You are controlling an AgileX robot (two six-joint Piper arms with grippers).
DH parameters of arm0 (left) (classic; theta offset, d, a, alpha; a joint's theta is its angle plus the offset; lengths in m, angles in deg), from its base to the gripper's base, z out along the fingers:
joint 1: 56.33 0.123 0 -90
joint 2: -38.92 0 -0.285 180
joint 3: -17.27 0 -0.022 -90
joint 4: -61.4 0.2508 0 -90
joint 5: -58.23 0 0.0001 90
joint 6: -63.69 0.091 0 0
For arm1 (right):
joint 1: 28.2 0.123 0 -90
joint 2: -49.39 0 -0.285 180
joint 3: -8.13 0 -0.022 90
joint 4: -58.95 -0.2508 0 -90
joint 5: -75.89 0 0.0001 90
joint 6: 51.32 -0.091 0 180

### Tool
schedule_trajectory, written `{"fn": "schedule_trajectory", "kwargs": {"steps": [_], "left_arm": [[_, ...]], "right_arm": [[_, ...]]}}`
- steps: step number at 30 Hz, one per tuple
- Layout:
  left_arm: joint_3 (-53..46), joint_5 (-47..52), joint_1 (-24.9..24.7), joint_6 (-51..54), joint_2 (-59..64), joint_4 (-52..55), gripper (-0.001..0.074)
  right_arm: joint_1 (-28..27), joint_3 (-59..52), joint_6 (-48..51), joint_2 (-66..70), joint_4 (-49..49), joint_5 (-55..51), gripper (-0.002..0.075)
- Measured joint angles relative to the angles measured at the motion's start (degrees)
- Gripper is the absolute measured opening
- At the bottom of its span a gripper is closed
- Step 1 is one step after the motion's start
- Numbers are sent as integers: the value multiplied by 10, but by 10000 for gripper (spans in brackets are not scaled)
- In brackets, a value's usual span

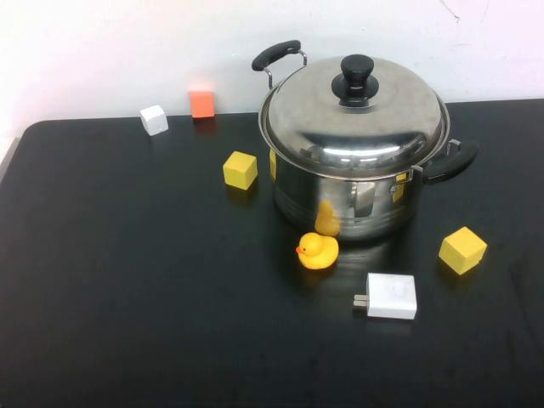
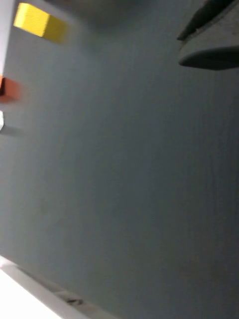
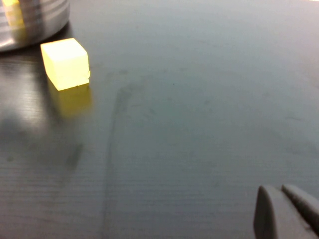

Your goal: Cover the pot

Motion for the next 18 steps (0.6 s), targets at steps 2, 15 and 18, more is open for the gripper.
{"fn": "schedule_trajectory", "kwargs": {"steps": [2,15,18], "left_arm": [[0,0,0,28,0,-1,-2],[0,0,0,51,0,-3,-2],[0,0,0,72,0,-3,-2]], "right_arm": [[0,0,0,0,0,0,-2],[0,0,0,0,0,0,-2],[0,0,0,0,0,0,-2]]}}
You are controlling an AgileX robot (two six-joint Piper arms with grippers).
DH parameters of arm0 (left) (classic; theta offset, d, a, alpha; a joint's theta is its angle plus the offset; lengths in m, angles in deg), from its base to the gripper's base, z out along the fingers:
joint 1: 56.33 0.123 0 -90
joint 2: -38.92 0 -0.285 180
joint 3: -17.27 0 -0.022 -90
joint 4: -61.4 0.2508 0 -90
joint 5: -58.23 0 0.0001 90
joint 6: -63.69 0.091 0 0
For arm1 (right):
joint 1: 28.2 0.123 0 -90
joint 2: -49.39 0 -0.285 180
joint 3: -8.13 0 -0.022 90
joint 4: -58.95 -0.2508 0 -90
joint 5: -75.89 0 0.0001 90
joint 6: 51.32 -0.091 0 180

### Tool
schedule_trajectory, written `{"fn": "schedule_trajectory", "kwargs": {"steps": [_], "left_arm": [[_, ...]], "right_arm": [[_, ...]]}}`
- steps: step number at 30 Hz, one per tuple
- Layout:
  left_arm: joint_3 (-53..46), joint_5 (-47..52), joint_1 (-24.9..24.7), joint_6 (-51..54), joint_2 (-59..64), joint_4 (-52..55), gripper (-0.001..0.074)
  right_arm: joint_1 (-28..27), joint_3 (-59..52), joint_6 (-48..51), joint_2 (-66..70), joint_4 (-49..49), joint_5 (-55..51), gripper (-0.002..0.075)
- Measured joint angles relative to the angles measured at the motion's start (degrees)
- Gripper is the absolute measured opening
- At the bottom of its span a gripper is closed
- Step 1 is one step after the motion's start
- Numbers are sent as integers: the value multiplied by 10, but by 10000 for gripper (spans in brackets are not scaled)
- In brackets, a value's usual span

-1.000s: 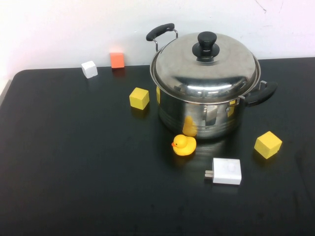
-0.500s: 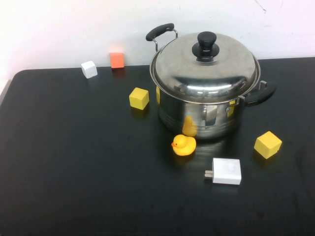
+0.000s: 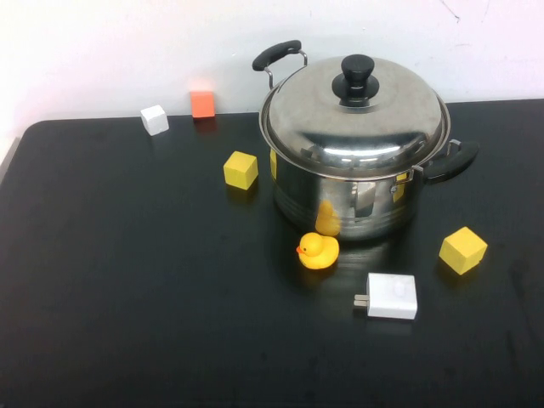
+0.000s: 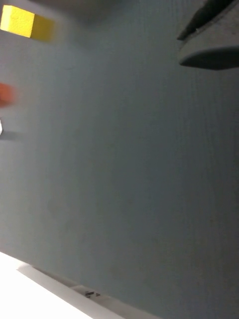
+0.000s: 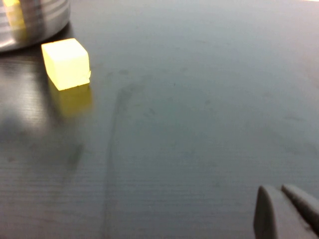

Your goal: Cover the pot

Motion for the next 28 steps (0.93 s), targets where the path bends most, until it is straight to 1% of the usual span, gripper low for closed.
{"fn": "schedule_trajectory", "kwargs": {"steps": [7,11,16,28], "left_arm": [[0,0,0,16,0,0,-3],[0,0,0,16,0,0,-3],[0,0,12,16,0,0,-2],[0,0,12,16,0,-1,-3]], "right_arm": [[0,0,0,0,0,0,-2],[0,0,0,0,0,0,-2],[0,0,0,0,0,0,-2],[0,0,0,0,0,0,-2]]}}
